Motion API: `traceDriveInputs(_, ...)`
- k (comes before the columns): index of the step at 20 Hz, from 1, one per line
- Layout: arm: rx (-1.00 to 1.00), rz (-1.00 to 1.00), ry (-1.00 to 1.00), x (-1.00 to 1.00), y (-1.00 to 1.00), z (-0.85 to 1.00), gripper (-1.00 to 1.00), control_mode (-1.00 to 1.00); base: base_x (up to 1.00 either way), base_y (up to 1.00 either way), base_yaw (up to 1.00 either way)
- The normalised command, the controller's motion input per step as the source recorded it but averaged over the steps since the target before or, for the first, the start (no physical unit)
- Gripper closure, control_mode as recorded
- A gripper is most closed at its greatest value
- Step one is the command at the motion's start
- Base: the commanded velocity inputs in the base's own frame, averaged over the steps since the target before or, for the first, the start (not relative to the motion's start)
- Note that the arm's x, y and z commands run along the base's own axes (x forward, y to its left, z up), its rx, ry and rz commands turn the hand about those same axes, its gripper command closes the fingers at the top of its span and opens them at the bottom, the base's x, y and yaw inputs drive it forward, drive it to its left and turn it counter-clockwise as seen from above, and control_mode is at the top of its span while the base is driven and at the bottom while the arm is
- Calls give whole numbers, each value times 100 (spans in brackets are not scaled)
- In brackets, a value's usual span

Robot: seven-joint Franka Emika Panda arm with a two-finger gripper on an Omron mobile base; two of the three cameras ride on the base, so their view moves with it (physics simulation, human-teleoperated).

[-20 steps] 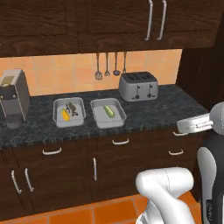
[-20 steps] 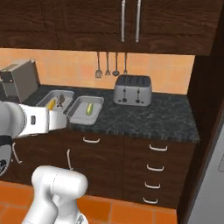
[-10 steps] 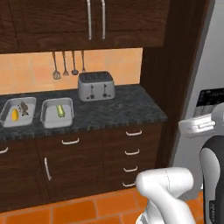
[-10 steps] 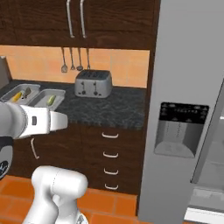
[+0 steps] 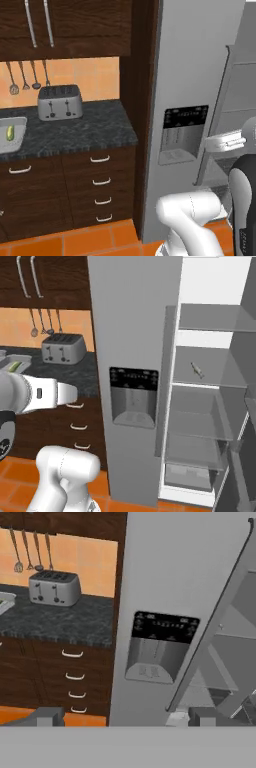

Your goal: Place one corn and one fish in each tupperware on the nearby counter, to pack two identical lunches.

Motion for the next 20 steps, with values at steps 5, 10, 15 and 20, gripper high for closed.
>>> traceDriveInputs(5,0,0,0,0,0,0,-100,100,20,-91,0)
traceDriveInputs(10,0,0,0,0,0,0,-100,100,55,-47,4)
traceDriveInputs(15,0,0,0,0,0,0,-100,100,50,-37,0)
traceDriveInputs(20,0,0,0,0,0,0,-100,100,36,-60,0)
